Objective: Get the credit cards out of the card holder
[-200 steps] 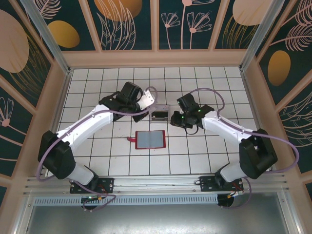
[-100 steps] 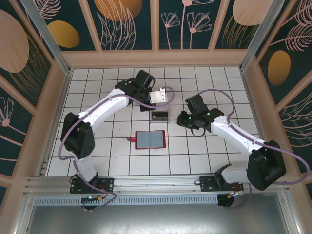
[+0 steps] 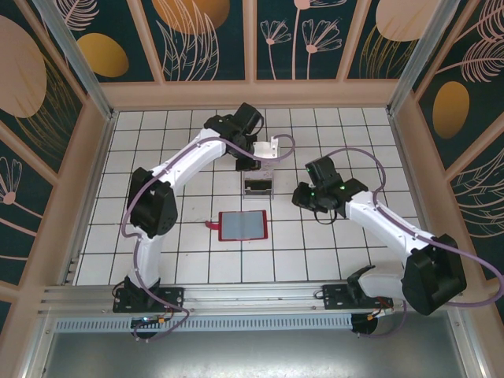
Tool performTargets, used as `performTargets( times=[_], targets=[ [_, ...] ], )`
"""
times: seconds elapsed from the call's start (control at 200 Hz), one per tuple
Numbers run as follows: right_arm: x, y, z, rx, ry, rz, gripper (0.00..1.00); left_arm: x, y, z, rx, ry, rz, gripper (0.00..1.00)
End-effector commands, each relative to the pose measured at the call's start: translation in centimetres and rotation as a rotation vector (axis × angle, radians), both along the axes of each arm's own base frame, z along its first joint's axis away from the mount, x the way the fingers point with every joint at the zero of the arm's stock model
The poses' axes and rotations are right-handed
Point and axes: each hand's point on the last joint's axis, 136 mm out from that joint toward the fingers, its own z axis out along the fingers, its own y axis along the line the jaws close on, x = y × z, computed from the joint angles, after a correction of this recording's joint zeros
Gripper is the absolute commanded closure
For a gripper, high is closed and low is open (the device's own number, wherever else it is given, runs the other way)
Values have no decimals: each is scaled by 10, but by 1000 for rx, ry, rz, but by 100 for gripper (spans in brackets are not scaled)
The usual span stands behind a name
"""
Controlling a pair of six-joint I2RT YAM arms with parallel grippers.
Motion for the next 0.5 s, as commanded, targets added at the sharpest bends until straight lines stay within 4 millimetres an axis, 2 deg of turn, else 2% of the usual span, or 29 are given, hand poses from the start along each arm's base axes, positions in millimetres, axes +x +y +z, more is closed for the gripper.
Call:
performTargets(
  times=[0.0, 0.235, 0.495],
  targets=[
    [-3, -9, 1, -7, -4, -38, 77, -9, 5, -14, 49, 62, -34, 100],
    [-3, -15, -1, -10, 3, -45, 77, 0, 1, -24, 64, 64, -22, 100],
    [-4, -19, -4, -11, 14, -47, 77, -2, 5, -50, 114, 121, -18, 100]
  ],
)
